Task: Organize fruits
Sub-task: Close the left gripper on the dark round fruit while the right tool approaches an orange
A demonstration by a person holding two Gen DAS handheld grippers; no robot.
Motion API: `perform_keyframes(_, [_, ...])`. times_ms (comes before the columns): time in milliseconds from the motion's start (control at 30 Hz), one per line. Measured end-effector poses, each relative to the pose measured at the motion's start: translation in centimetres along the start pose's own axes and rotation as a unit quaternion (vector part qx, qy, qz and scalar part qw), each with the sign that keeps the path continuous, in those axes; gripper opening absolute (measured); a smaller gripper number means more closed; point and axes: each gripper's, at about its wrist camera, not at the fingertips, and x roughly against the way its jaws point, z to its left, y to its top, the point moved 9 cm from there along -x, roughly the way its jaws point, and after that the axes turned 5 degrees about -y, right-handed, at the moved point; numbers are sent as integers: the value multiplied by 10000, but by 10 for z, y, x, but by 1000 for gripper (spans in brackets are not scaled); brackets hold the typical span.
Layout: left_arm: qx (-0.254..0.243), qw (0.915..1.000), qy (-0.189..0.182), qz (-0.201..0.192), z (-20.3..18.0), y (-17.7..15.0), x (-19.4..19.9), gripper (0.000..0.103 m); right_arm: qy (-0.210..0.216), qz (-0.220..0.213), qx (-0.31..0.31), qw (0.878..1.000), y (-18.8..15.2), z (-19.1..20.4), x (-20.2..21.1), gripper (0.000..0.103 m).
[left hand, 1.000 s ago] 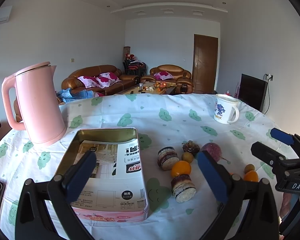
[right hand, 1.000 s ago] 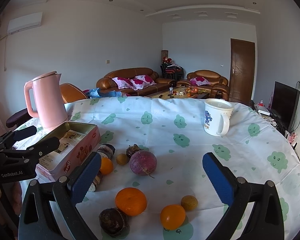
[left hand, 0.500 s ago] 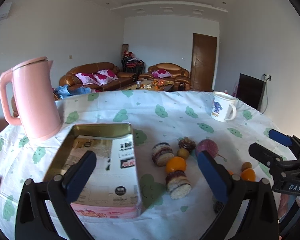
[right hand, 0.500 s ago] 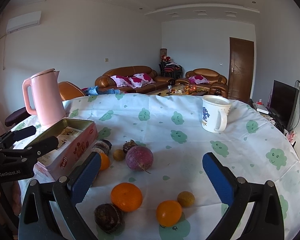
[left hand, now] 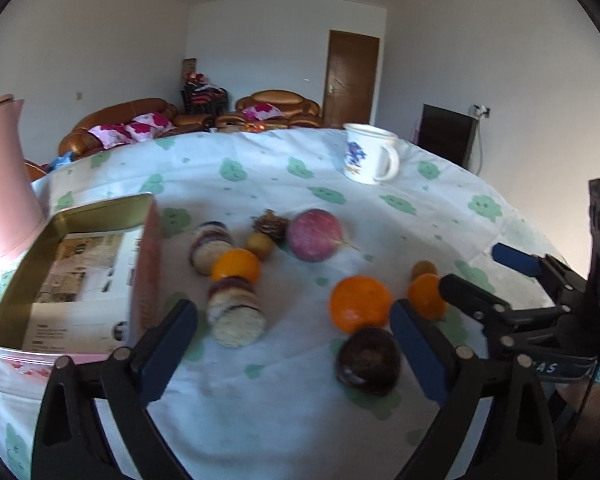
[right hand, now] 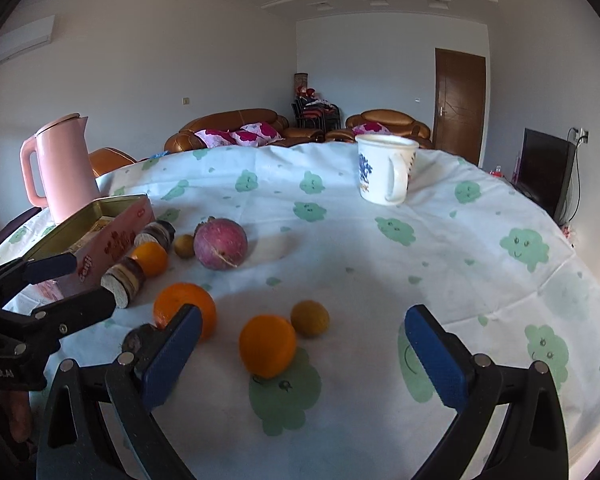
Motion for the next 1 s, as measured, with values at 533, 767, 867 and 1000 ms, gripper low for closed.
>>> perform_keyframes(533, [-380, 9948, -490, 809, -34, -27, -26, 64, 591, 552, 46, 9967, -19, 16, -20, 63])
perform_keyframes(767, [-341, 9910, -729, 1073, -37, -34, -34, 47, 713, 836, 149, 9938, -28, 25, -28, 52])
perform_keyframes(867, [-266, 9901, -830, 1101, -37, -35, -34, 46, 684, 856, 228, 9937, -29, 27, -28, 42])
perform_keyframes(1000, [-185, 9897, -927, 1075, -37, -35, -33, 46, 687, 808, 251, 9940, -28, 27, -29, 38])
